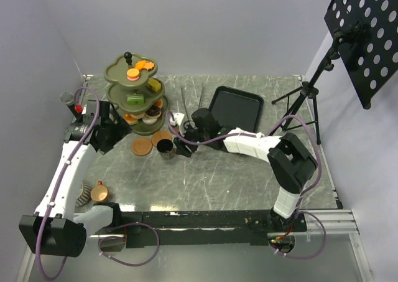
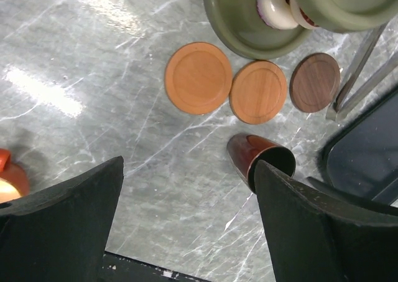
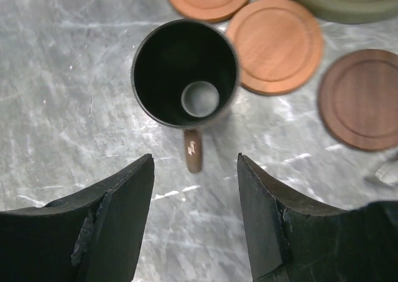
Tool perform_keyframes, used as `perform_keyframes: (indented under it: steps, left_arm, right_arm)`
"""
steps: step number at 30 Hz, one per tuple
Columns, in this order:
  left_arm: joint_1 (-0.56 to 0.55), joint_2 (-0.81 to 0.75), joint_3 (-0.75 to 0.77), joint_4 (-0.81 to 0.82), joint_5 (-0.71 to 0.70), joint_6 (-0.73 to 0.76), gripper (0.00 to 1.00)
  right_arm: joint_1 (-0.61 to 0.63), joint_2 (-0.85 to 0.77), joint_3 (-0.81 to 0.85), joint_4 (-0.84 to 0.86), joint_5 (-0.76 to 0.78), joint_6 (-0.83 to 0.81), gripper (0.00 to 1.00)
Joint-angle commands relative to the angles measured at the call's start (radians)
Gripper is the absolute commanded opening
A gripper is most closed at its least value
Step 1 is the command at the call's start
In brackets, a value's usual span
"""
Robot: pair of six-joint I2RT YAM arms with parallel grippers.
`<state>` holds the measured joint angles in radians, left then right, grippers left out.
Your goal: Serve the afternoon tea
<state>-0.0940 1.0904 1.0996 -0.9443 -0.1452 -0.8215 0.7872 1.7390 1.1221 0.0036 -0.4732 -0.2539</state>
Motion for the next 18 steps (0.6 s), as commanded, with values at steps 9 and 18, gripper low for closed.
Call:
perform_keyframes:
  steps: [9,18]
  left_arm:
    - [0.051,-0.038,0.031,-0.02,0.018,0.021,0.9]
    - [0.063,-0.044,0.026,-0.037,0.004,0.051,0.91]
  right_arm:
    - [0.037,0.094,0.084,-0.008,0.039,-0.094,0.49]
    - [0.05,0.123,0.108,0.027,0.058,-0.11,0.36]
